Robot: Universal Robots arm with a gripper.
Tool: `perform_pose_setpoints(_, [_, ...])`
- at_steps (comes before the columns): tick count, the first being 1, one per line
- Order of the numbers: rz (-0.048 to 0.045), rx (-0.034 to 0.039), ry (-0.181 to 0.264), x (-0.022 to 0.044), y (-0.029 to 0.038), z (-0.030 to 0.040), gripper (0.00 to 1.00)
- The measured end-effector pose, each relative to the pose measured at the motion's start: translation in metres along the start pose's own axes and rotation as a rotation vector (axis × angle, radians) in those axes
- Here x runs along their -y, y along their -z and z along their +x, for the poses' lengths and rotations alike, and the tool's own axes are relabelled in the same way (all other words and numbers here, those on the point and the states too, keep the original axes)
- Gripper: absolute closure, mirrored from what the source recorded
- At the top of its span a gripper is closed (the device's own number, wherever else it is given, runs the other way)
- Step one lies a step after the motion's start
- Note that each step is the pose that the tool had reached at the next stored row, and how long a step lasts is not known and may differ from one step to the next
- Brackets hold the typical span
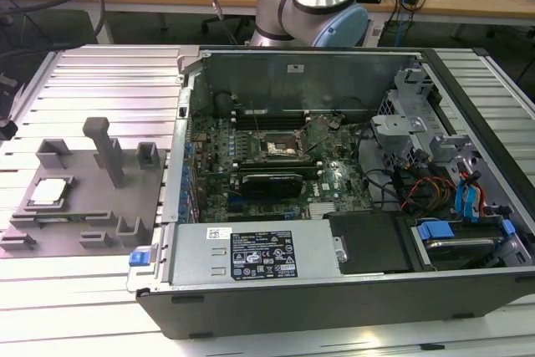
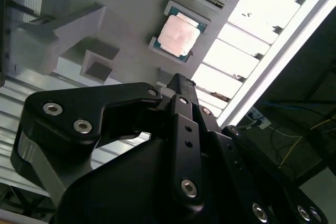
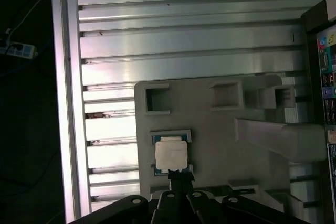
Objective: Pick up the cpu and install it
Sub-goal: 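Pick up the cpu and move it towards the insertion slot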
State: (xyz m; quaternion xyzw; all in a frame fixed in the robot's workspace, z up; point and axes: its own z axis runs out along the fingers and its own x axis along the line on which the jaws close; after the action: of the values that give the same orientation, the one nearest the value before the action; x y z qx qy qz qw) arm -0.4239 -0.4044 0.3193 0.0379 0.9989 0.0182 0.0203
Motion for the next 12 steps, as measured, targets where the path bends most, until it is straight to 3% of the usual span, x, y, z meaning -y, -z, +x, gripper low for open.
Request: perform_pose_setpoints(12, [0.0, 0.0, 0.0, 0.0014, -0.0127, 0.0118, 0.89])
